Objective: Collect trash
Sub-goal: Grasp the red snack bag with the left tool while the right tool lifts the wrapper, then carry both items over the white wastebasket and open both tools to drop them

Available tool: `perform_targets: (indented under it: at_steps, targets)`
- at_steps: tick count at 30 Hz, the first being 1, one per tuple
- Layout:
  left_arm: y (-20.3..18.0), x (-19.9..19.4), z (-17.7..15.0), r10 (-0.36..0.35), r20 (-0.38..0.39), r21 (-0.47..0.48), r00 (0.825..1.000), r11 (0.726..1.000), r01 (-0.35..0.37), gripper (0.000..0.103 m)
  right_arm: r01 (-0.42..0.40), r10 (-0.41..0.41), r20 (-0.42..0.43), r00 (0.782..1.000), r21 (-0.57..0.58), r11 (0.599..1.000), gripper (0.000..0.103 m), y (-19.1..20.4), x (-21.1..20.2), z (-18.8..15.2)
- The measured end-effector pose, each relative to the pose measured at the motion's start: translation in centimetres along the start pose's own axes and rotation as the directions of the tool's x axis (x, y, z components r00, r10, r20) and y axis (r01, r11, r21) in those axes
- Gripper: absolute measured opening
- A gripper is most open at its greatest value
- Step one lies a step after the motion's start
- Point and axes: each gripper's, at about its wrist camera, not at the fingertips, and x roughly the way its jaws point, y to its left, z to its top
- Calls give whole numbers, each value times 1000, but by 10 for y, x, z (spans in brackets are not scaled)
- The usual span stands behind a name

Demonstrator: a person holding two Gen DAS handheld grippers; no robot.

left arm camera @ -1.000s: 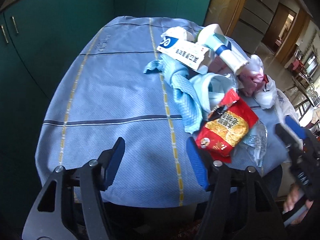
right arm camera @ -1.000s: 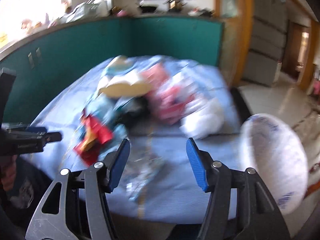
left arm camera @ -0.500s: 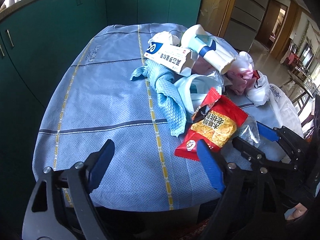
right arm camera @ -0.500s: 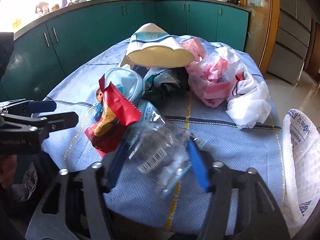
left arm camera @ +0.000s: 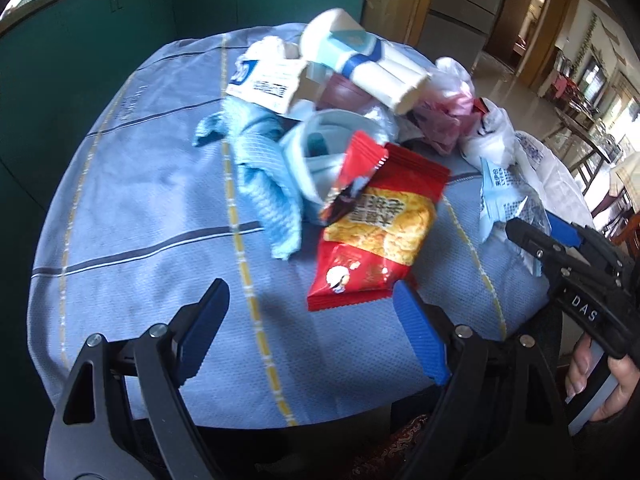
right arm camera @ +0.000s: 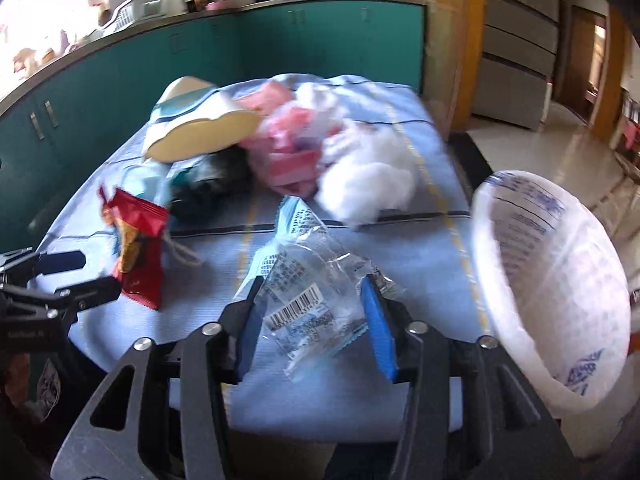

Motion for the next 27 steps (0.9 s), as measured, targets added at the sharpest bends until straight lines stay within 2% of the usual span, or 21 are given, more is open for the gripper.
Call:
perform_targets:
  at_steps: [2,3,5,12,13,15,16,18,20,21,22,23,27]
  targets:
    - [-8,5,0,-13,-15,34,1000,999,14,84,5,-6,6,1000,12,1000,66,-5,0,-1]
    - [-14,8,1,-18,-25,58,1000,998,20,84,6,-7,8,1000,14,1000,68,-6,-1,-2]
    - [-22,13,2,-23,-32,87,999,996,25,90,10,-10,6,1000,9,1000,75,-6,4,-3]
    - [-29,24,5,-15,-22,122,1000,992,17,90,33,-33,-8,999,-28,999,82,1,22,3]
    - [-28,24,6,-15,-20,123,1000,992,17,89,34,-34,-8,999,-33,999,82,3,22,3]
    - [-29,21,4,-2,-3,126,1000,992,3,76,28,-29,-8,1000,-47,998,82,6,22,3]
    - [-28,21,4,5,3,131,1000,991,-6,66,22,-23,-11,1000,-51,998,81,7,22,3]
    - [-24,18,4,-2,6,131,1000,991,1,63,15,-15,-9,1000,-57,998,72,9,22,2]
    - [-19,16,5,-16,7,115,1000,993,15,61,10,-10,0,1000,-63,998,59,11,20,0]
    - [-17,15,4,-21,7,110,1000,994,21,61,-4,4,1,1000,-62,998,56,11,19,0]
    - [-15,13,3,-31,7,101,999,994,31,56,-20,20,2,1000,-60,998,53,12,17,0]
    - [-12,10,3,-43,7,90,999,995,42,50,-38,38,3,999,-56,998,52,11,15,0]
    - [-5,-3,0,-67,44,58,997,996,65,50,-65,66,29,997,-31,997,52,10,2,-1]
